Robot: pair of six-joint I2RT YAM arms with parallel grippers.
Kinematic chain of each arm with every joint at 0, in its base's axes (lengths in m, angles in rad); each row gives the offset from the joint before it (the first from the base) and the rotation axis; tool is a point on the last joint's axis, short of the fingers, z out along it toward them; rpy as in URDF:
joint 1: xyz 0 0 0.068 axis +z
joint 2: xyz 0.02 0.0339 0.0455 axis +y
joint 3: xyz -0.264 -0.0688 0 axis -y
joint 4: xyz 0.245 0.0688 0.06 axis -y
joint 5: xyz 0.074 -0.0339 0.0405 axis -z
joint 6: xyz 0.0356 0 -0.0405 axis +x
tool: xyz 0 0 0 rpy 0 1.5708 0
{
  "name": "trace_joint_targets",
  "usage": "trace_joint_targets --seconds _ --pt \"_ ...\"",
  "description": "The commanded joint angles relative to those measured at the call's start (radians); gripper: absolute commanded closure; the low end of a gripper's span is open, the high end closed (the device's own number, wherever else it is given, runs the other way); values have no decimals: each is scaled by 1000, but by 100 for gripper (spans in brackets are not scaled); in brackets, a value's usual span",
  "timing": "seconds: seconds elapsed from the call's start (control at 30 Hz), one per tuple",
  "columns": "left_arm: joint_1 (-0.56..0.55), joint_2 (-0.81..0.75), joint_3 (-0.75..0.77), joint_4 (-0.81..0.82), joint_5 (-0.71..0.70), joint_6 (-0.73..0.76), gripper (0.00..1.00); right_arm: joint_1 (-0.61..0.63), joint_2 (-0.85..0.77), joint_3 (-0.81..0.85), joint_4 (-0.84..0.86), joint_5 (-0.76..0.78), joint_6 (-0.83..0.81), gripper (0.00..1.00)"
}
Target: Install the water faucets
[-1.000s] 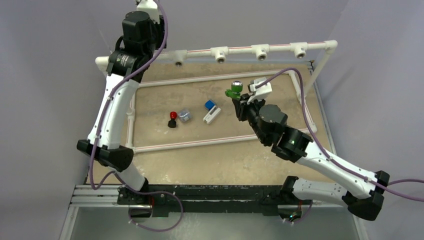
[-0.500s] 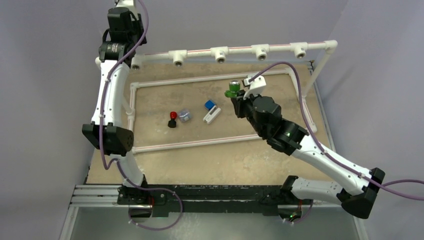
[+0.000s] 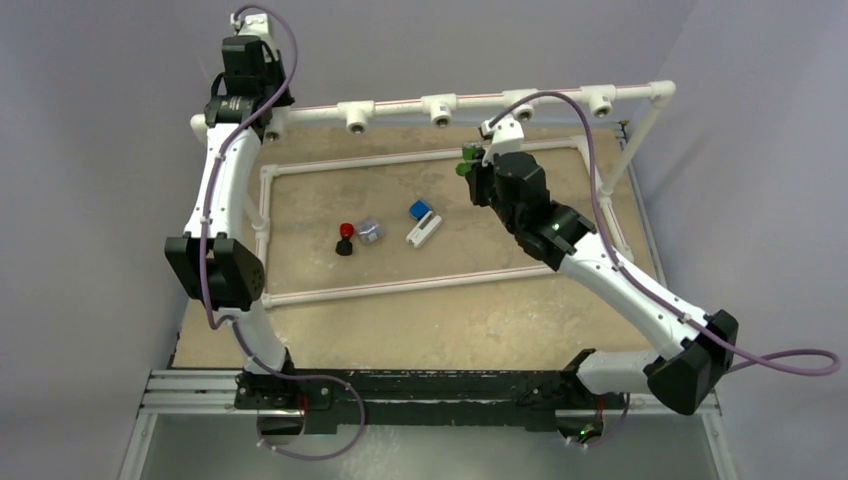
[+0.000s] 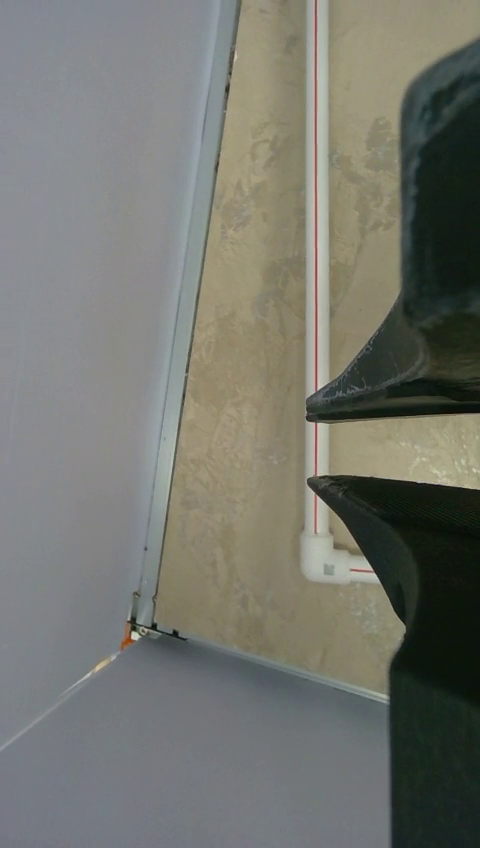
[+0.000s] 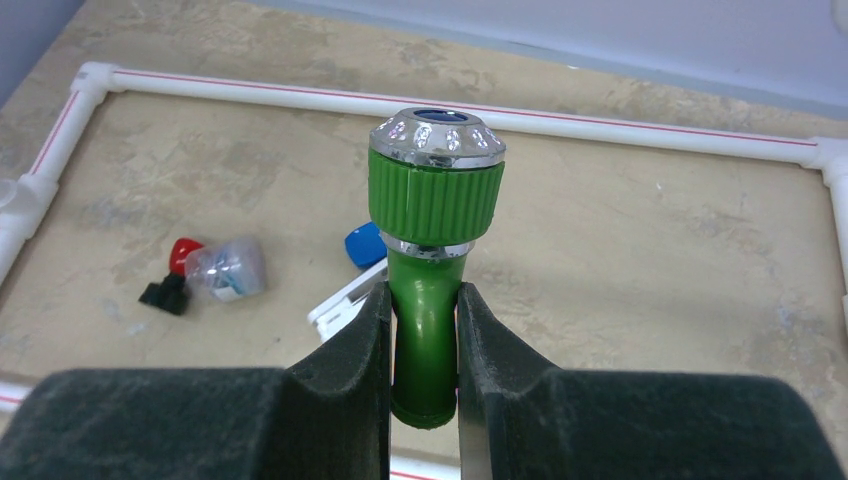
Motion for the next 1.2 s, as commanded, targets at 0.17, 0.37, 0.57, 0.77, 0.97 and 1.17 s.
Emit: trace_joint_targets --seconds 0.17,0.37,0.57,0.77,0.97,1.17 --pt "7 -57 -144 49 39 -22 78 -124 113 120 15 -121 16 100" --pt "6 -86 -189 33 61 -26 80 -192 181 157 36 -160 16 100" --pt "7 -111 -208 -2 100 -34 83 -229 240 212 42 -166 10 100" --pt "4 -127 -248 -43 143 -53 87 -251 301 284 30 -151 -21 100" --pt "2 -159 -308 -56 200 -80 90 -310 340 311 40 -174 -30 100" --pt "-1 -186 -330 -92 224 -88 93 -348 399 373 37 -172 -34 100"
